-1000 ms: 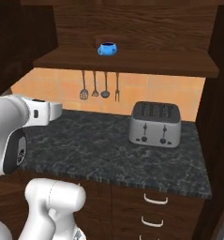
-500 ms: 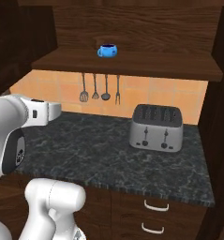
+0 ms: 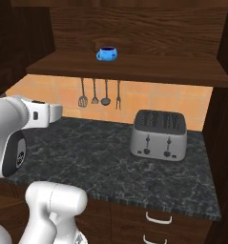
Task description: Gather all objects into one cabinet and sort the glasses and bowls to opposite sides.
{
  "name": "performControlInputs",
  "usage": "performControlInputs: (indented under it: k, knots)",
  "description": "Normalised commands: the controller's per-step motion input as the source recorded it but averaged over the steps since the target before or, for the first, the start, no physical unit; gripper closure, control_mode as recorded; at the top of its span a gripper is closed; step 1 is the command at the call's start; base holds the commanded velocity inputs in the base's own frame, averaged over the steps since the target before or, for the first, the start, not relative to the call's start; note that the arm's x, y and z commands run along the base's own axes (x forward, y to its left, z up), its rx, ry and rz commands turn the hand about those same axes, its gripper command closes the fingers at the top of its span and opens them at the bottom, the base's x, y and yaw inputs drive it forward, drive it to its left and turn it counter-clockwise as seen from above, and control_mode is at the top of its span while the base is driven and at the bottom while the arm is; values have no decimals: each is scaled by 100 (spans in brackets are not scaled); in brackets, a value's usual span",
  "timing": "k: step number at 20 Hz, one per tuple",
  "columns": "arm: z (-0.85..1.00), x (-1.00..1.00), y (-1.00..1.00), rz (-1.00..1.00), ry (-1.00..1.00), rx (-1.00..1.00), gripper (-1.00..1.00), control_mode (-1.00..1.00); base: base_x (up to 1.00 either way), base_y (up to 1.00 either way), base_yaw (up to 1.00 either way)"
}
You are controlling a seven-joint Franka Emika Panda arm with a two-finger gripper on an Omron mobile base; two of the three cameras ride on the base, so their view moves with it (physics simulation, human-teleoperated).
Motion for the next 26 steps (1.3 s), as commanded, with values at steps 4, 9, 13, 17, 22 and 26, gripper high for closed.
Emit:
performControlInputs:
  k: [4,9,13,17,22,26]
  knots:
    - [0,0,0,0,0,0,-100,100,13,0,0]
    - [12,0,0,0,0,0,-100,-100,0,0,0]
    - [63,-2,0,0,0,0,-100,-100,0,0,0]
    - [69,3,0,-2,0,0,-100,-100,0,0,0]
    - [16,12,-5,-5,2,0,-100,-100,0,0,0]
    - [15,23,-2,0,0,0,-100,-100,0,0,0]
